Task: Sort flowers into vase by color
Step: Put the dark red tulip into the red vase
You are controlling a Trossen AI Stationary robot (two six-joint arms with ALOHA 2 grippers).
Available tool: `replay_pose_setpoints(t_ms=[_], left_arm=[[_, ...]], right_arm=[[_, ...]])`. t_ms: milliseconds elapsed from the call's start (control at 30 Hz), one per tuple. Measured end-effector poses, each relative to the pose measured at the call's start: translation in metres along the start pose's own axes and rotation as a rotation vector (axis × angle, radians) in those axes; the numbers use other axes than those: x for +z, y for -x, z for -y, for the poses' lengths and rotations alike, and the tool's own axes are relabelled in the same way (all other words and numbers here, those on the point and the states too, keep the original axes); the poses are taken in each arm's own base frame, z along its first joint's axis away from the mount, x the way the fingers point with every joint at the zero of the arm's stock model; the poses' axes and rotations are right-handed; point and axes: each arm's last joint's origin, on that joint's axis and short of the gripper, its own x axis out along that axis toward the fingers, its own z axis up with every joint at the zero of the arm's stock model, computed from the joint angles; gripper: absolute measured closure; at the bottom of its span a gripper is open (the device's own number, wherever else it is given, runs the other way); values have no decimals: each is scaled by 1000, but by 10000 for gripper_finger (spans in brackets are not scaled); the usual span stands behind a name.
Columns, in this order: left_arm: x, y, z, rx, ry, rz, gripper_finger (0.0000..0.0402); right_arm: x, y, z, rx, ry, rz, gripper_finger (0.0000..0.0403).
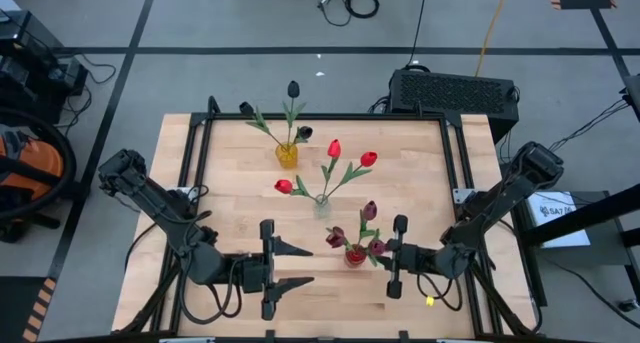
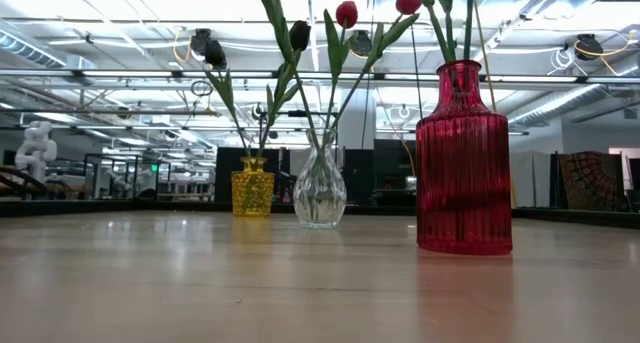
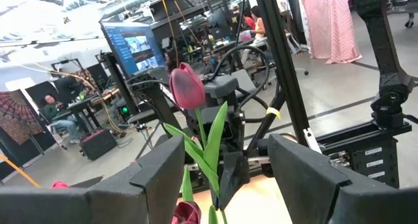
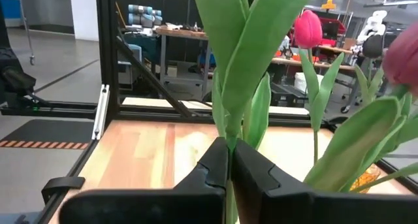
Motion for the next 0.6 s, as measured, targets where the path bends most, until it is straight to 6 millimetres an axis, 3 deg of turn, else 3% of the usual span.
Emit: replay_pose_setpoints(t_ms=[267, 600], left_arm=[[0, 0, 0, -1, -1, -1, 173], [0, 0, 0, -2, -3, -3, 173]], right_arm=[[-9, -5, -3, -9, -27, -20, 390], [-16, 1, -2, 0, -13, -104, 309]])
